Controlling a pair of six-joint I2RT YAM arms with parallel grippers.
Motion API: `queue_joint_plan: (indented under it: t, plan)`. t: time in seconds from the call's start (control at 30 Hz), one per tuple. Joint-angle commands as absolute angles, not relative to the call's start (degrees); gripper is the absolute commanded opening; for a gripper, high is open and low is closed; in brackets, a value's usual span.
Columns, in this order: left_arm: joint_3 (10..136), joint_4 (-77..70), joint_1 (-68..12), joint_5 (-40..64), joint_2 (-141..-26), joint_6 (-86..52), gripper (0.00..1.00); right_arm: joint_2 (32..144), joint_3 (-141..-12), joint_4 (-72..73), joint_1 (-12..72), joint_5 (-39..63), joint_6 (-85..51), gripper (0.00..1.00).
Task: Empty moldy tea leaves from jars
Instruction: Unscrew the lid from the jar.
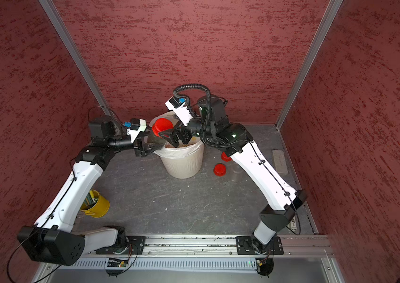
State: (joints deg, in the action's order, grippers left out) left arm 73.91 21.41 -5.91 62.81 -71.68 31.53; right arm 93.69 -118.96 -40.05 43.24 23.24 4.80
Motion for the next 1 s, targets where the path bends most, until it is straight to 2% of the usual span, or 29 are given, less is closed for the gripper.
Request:
queue_joint_plan:
  t: [0.0, 0.63, 0.83, 0.97]
  plan:
    - [73.47, 19.41, -6.15, 62.46, -70.75, 30.84, 0.63, 93.13, -118.04, -37.4, 45.12, 18.04, -0.5, 0.99]
    - [73.52, 19.42, -5.98, 62.31, -70.44, 31.12, 0.63, 96.55, -120.24, -37.09, 47.46, 9.34, -8.0, 0.98]
    - [73.57, 19.42, -5.98, 62.4, -70.32, 31.05, 0.63, 96.96, -120.36, -36.93, 47.51, 8.88, -8.7, 0.89]
    - [73.58, 19.58, -6.01, 62.49, -70.31, 31.16, 0.63, 96.96, -120.32, -36.61, 47.46, 8.97, -8.77, 0.88]
